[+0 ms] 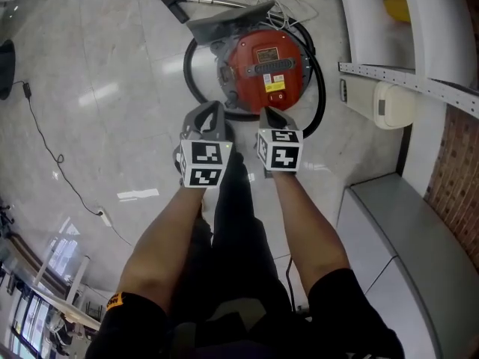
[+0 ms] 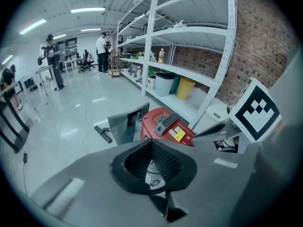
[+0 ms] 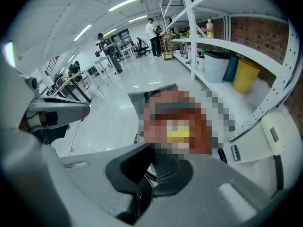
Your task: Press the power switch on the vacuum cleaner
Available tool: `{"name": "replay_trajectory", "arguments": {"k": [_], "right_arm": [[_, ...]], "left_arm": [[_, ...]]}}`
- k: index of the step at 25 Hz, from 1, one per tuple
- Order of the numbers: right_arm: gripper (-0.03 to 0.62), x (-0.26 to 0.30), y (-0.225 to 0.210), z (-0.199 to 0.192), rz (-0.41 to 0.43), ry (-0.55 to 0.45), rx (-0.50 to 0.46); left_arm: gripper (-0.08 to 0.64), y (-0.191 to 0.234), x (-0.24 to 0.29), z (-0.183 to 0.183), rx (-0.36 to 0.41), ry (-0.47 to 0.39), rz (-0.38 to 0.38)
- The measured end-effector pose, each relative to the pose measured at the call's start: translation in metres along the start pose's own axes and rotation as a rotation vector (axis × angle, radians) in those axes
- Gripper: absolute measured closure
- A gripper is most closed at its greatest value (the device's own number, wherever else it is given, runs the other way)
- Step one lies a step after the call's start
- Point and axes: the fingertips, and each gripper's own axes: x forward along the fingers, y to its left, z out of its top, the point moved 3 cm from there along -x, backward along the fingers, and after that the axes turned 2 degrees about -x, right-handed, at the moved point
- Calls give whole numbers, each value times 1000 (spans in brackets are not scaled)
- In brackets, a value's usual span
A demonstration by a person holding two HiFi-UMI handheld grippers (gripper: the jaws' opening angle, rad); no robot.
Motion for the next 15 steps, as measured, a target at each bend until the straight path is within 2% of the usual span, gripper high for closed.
{"name": "replay_trajectory", "arguments": {"k": [3,9,15], "right_arm": [[600,-22,20,4,1,-51,-31],[600,-83,62,-21,-14,-126,-83],[600,-149,126,-75,7,-224,-126]], "left_arm": [[545,17,-27,-1,1,-40,32],[545,41,-104,-51,-22,-61,84],[545,48,-200,-96,-19,-182,96]]}}
